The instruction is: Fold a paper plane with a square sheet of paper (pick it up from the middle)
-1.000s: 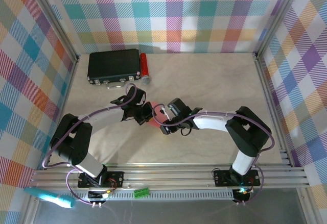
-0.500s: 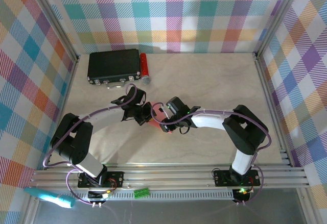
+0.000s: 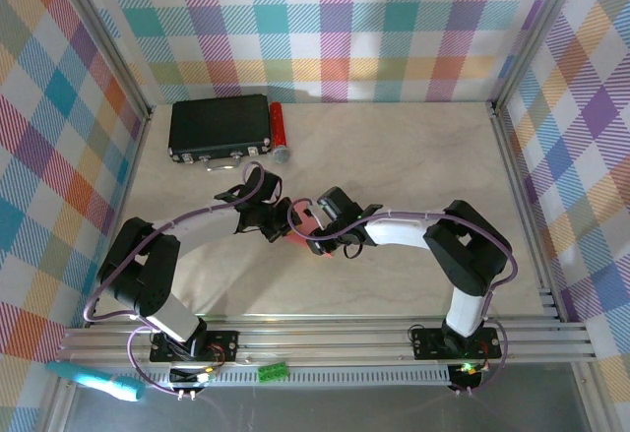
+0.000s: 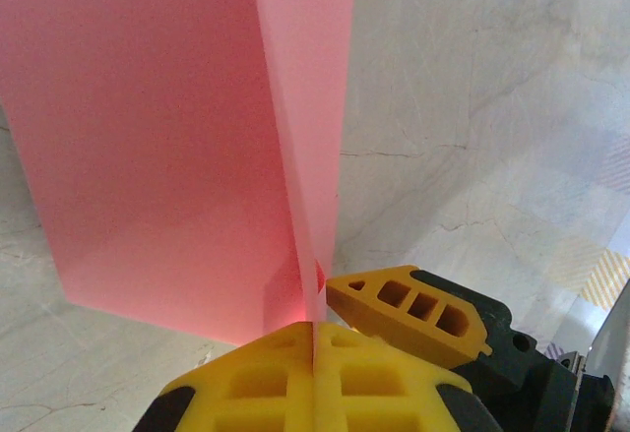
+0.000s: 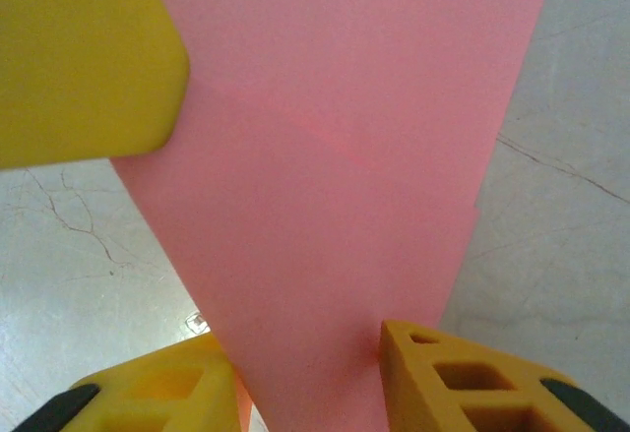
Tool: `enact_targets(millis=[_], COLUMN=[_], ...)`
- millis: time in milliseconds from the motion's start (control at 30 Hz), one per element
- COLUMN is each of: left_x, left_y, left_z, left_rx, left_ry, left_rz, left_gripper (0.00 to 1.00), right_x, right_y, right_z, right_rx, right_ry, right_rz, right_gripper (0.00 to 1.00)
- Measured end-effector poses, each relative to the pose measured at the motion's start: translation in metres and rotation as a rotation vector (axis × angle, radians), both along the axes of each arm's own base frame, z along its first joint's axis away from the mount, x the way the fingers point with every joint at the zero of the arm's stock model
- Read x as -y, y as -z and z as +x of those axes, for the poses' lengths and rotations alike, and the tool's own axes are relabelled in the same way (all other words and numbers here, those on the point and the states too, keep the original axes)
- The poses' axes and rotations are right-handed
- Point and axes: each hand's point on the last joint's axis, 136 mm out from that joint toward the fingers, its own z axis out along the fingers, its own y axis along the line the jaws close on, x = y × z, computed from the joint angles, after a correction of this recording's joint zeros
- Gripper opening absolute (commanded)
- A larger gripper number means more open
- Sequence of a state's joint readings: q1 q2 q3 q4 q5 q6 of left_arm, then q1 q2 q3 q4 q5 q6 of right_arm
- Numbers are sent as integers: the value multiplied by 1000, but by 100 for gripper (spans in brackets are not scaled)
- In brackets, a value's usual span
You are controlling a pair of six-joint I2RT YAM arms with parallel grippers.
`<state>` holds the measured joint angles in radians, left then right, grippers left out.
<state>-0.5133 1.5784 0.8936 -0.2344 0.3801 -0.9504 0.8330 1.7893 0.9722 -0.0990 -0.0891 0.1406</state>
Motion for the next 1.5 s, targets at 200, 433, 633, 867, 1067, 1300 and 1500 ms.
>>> enact_targets(millis=[200,433,633,867,1067,1300,1500], left_x=[0,0,0,-16,-50,-70,-71], left_y=[0,1,2,1,-12,-20,-9], left_z=[0,-1,-1,1,9,4,-10], left_rx=[0,-3,-4,3,23,49,45], left_ry=[0,2,1,-47,-144,-191,-200], left_rz=[0,2,4,26,43,53,17], left_gripper=[2,2,9,26,30,31,30], right_x=[0,0,-1,-2,-6,-9,-11], right_y=[0,0,-1,6,8,8,8], right_z=[0,0,-1,-7,-11,-13,-13], right_rx=[-2,-4,-9,-48,-80,-108,-138], right_ry=[0,0,-4,-15,-27,-18,-3], right_rz=[-1,-3,-3,-1,8,24,57], right_gripper=[36,26,23,21,21,21,20])
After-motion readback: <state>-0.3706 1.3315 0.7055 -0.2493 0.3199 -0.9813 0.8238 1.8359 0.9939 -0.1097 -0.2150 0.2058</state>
